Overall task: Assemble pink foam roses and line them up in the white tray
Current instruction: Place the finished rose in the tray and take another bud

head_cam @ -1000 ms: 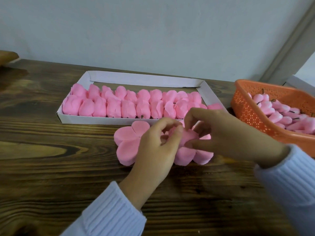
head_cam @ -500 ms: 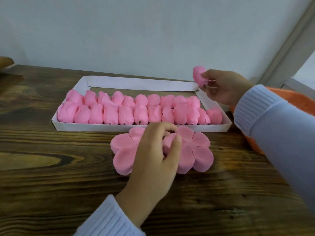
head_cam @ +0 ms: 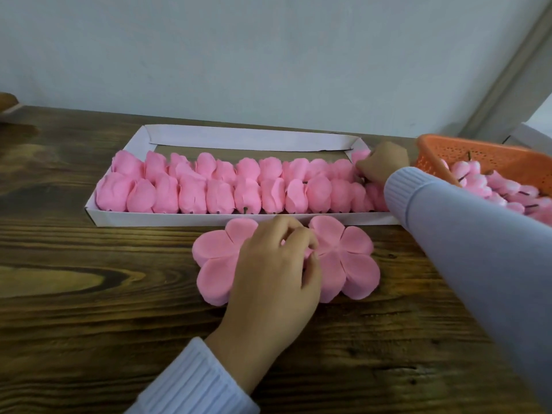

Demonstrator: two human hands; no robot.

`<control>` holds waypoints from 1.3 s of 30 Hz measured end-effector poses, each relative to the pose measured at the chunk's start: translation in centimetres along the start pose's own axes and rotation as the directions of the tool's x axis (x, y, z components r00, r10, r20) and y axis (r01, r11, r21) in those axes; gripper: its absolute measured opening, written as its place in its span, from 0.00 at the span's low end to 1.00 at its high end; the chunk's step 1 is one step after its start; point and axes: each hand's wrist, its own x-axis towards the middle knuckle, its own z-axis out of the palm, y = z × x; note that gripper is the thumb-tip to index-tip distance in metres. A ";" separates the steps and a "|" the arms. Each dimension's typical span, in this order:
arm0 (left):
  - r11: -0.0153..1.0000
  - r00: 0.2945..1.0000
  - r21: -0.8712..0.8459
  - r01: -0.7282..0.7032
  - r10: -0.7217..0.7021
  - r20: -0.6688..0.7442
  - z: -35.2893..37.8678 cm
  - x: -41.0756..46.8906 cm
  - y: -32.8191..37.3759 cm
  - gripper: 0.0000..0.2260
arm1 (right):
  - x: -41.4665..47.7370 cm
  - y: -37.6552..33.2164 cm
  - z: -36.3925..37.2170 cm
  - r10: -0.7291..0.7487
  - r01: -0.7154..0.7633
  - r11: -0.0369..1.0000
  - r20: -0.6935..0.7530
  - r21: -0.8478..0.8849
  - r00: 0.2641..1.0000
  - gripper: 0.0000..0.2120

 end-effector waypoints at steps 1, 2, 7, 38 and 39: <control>1.000 1.000 0.000 0.003 -0.003 0.004 0.0 0.0 0.0 0.04 | -0.1 -0.1 0.0 -0.002 0.002 1.000 0.012 -0.025 1.000 0.12; 1.000 1.000 -0.001 0.008 -0.008 0.010 0.0 0.0 0.0 0.04 | -0.1 -0.2 -0.1 -0.008 0.010 0.998 0.036 -0.059 0.999 0.11; 0.999 0.998 -0.005 0.035 -0.034 0.049 -0.1 -0.1 0.1 0.04 | -0.1 -0.8 -0.3 -0.023 0.049 0.983 0.149 -0.175 0.989 0.11; 0.996 0.990 0.038 0.080 -0.084 0.117 -0.2 -0.1 0.5 0.02 | 1.1 0.0 -5.5 -0.231 0.231 0.970 0.010 -0.069 0.973 0.17; 0.996 0.989 0.038 0.084 -0.088 0.120 -0.2 -0.1 0.5 0.02 | 1.3 0.5 -6.4 -0.237 0.235 0.971 -0.030 -0.039 0.971 0.18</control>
